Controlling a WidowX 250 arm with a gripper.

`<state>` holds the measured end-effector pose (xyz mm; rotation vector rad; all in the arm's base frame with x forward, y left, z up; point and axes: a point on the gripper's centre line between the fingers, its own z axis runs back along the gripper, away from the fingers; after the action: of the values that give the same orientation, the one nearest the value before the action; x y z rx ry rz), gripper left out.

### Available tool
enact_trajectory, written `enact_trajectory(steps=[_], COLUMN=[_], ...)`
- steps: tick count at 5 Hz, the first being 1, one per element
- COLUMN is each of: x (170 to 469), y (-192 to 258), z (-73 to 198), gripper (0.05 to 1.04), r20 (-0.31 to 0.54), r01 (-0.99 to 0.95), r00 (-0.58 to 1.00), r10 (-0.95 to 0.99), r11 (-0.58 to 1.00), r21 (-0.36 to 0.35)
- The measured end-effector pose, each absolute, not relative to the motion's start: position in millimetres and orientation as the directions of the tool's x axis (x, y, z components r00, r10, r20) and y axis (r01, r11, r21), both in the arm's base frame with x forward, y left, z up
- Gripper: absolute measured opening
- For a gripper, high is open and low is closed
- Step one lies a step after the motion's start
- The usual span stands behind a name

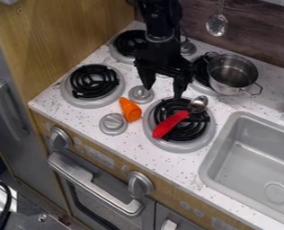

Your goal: Move the orange object and put it the left burner

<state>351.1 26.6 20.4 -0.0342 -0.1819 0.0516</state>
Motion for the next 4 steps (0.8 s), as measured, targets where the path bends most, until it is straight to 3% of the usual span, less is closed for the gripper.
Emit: enact_trajectory(steps=[4], x=[353.1], y=[45.3], z=[-2.5], gripper=[0.998], r20=[0.110], r01=[-0.207], r00=[0.970], r10=[0.215], r11=[0.975], r21=[-0.078])
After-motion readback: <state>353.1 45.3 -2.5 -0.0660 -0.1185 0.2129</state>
